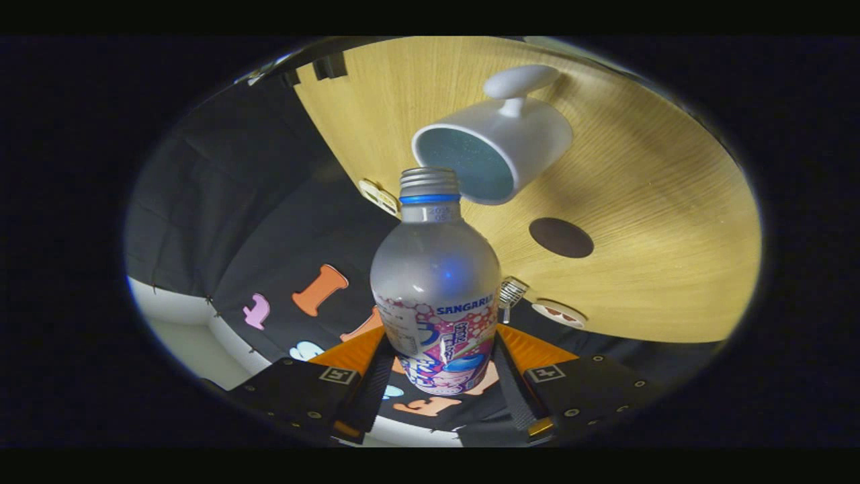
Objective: Take the bottle from table, then pour the juice into the cup, finally place the bottle on the coaster
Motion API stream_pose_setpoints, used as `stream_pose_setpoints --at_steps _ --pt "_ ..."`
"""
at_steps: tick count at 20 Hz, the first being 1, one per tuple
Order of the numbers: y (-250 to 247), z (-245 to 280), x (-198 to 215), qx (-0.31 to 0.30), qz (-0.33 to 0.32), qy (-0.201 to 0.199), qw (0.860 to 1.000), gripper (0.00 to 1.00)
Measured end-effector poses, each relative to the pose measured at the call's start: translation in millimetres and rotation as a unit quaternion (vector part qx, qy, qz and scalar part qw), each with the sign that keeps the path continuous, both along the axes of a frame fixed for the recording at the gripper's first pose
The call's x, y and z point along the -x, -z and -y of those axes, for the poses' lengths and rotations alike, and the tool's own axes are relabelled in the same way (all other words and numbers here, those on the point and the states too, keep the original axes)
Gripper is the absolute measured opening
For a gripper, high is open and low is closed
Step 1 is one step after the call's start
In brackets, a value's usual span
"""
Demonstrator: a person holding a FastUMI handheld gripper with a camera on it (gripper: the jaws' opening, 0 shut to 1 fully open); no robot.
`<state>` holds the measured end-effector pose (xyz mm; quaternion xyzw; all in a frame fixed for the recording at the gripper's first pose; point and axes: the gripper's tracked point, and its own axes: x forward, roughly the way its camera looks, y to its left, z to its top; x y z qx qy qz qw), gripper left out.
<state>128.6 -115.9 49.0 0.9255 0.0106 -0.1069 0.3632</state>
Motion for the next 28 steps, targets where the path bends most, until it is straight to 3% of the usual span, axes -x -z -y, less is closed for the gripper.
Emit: stream_pose_setpoints --at_steps 5,8,12,19,23,28 --pt "19 -5 5 0.13 -0.036 -0.024 0.991 0.76" --pt "40 -9 4 0.242 -0.07 -0.05 0.967 0.76" --pt "37 -13 4 0.363 -0.069 -0.059 0.927 0.76" --pt "35 -17 3 0.577 -0.094 -0.09 0.806 0.76" --pt "25 -2 -2 0.685 -0.112 -0.087 0.714 0.76" --pt "34 4 -24 0.789 -0.143 -0.116 0.586 0.76"
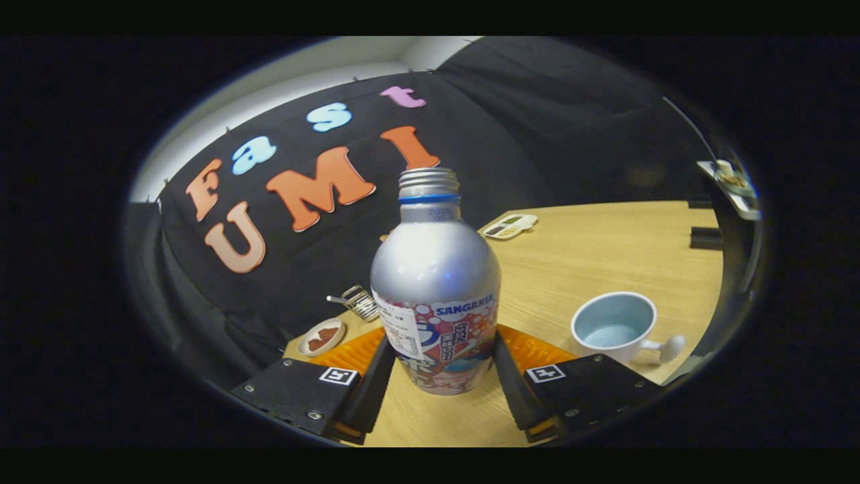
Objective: Take the bottle from table, then pour the juice into the cup, finally place the bottle on the coaster
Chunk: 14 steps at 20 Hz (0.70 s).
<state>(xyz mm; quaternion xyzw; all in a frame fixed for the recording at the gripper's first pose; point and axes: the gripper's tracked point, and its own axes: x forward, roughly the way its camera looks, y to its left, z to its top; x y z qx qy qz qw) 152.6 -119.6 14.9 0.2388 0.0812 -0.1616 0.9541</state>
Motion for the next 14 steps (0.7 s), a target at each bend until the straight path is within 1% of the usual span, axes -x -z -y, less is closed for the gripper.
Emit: stream_pose_setpoints --at_steps 2,4,8,10,11,14 --pt "5 2 -9 0.057 -0.013 -0.007 0.998 0.76" --pt "16 3 -14 0.108 -0.037 -0.019 0.993 0.76" --pt "28 5 -26 0.205 -0.083 -0.043 0.974 0.77" --pt "32 -3 -37 0.21 -0.09 -0.064 0.972 0.76" --pt "34 -7 -52 0.209 -0.094 -0.07 0.971 0.77" --pt "44 -7 -64 0.224 -0.104 -0.076 0.966 0.77"
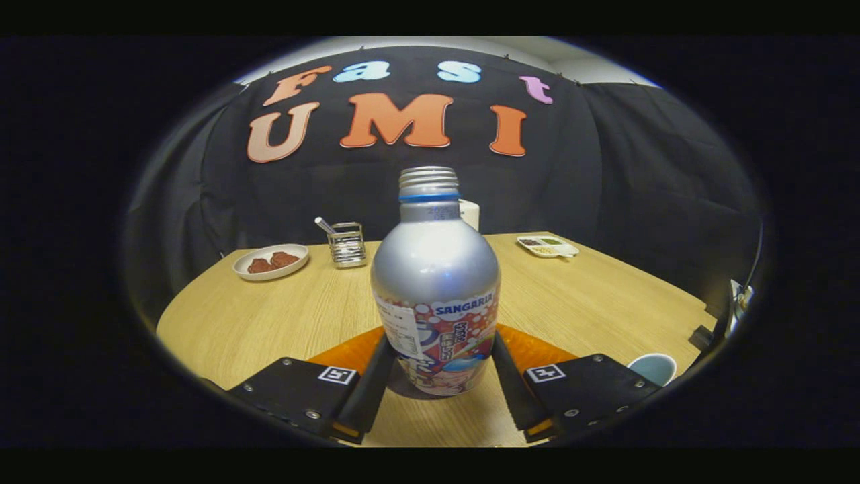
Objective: Take the bottle from table, then pour the juice into the cup, finally place the bottle on the coaster
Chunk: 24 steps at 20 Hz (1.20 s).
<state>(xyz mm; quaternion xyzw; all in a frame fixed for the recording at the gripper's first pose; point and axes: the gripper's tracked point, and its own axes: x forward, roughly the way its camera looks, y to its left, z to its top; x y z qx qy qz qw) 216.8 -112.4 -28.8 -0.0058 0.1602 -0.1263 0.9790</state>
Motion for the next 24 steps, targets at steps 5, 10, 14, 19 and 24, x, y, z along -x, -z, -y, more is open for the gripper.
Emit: stream_pose_setpoints --at_steps 5,10,14,19,24 --pt "15 -9 -11 -0.009 -0.013 -0.017 1.0 0.77" --pt "21 -15 -15 -0.014 -0.012 -0.019 1.0 0.78" --pt "24 -14 -12 -0.026 -0.017 -0.017 0.999 0.79" --pt "35 -16 -7 -0.029 -0.029 -0.017 0.999 0.81" --pt "36 -18 2 -0.038 -0.03 -0.014 0.999 0.81"
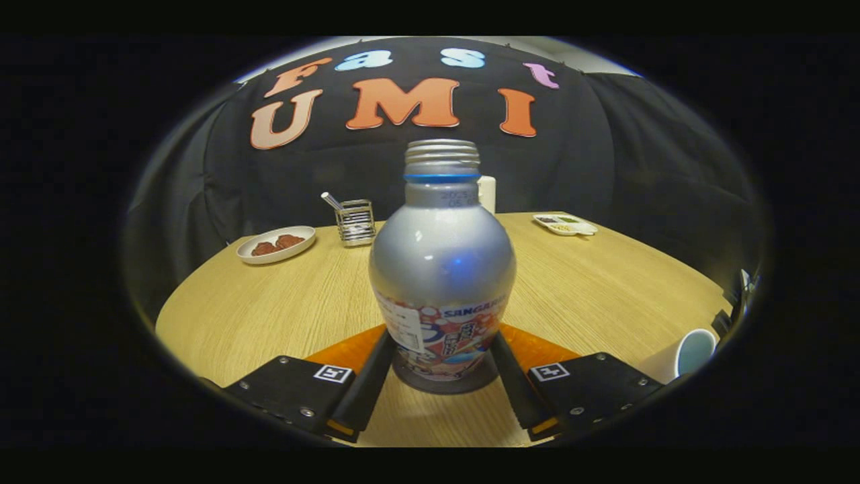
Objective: Take the bottle from table, then pour the juice into the cup, finally place the bottle on the coaster
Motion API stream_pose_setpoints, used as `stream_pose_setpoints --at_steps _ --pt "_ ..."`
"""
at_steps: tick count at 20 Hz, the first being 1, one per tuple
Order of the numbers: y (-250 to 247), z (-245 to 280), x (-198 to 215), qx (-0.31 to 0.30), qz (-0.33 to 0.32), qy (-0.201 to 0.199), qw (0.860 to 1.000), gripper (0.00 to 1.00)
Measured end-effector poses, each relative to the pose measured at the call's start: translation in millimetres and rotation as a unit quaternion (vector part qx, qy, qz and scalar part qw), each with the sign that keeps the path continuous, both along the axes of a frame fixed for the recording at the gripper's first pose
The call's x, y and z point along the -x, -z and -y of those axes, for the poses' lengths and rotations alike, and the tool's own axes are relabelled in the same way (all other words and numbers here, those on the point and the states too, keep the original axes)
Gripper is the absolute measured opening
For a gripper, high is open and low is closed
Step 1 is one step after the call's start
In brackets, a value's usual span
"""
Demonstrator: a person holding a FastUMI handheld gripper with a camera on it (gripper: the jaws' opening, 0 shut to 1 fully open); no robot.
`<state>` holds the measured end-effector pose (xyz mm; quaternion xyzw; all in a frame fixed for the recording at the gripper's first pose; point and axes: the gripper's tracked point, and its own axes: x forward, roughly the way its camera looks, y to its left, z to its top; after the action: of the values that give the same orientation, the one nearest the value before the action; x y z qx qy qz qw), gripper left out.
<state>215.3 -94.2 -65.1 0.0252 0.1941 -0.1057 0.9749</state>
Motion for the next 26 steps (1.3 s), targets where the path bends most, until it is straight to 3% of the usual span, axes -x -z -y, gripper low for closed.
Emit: stream_pose_setpoints --at_steps 4,7,11,19,26 --pt "-10 3 18 0.0 0.009 0.011 1.0 0.84" --pt "-24 -2 34 -0.012 0.019 0.012 1.0 0.92" --pt "-64 -12 59 -0.03 0.068 0.004 0.997 0.97" --pt "-125 -30 120 0.024 0.118 -0.01 0.993 0.97" --pt "-155 -59 163 -0.002 0.166 -0.025 0.986 0.97"
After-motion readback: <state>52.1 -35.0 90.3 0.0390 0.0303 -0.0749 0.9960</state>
